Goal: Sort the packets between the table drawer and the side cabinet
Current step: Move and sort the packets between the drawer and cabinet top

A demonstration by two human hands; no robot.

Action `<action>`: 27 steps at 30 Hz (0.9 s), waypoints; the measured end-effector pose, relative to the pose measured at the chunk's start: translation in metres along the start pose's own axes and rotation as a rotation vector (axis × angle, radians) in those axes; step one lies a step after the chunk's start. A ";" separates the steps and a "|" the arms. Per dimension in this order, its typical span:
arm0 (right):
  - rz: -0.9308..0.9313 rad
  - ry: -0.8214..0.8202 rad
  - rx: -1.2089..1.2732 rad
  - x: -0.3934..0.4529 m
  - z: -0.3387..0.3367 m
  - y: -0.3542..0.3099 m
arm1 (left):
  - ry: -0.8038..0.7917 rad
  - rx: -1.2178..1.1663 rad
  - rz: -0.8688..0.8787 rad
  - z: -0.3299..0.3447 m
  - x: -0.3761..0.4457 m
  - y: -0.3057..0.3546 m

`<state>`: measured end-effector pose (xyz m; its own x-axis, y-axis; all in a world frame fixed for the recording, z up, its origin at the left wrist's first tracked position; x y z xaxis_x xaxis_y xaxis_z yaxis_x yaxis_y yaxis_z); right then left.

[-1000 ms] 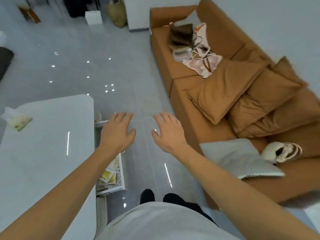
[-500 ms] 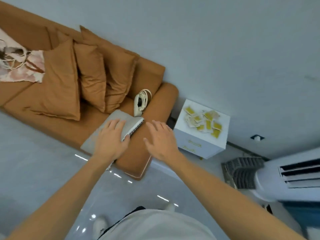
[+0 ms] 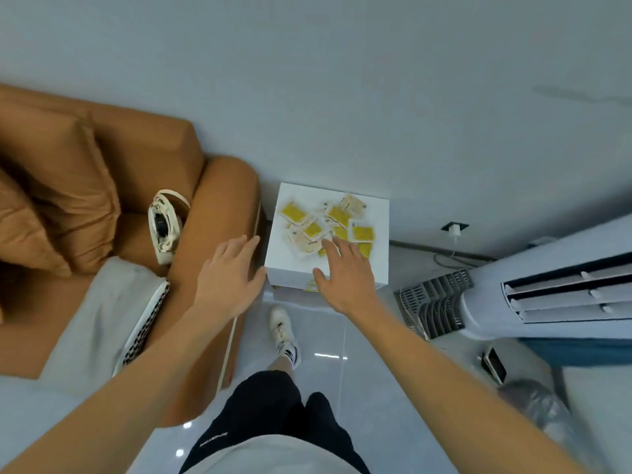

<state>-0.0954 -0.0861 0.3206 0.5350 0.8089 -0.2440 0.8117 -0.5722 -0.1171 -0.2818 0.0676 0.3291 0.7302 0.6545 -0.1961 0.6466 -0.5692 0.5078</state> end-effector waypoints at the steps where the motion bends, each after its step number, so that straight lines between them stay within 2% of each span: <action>1: 0.030 -0.021 0.005 0.019 0.008 0.013 | -0.030 -0.014 0.004 0.012 0.026 0.000; 7: 0.157 -0.131 0.020 0.132 0.082 0.092 | -0.161 -0.013 0.020 0.097 0.175 -0.018; 15: 0.180 -0.285 -0.015 0.256 0.198 0.182 | -0.286 0.120 0.078 0.198 0.326 -0.068; 22: 0.084 -0.358 -0.022 0.303 0.250 0.231 | -0.470 0.234 0.083 0.253 0.388 -0.103; 27: 0.023 -0.206 -0.098 0.313 0.258 0.243 | -0.488 0.249 0.109 0.265 0.393 -0.111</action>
<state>0.2092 -0.0067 -0.0332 0.5024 0.7454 -0.4382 0.8243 -0.5659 -0.0175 -0.0080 0.2559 -0.0268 0.7751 0.3124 -0.5492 0.5509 -0.7598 0.3452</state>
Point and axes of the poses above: each hand's wrist, its own x-axis towards the middle knuckle, its own z-axis out of the palm, y = z × x, the point moved 1 cm from there along x, towards the middle knuckle, and after that the axes turned 12 degrees about -x, right-handed, at the moved point
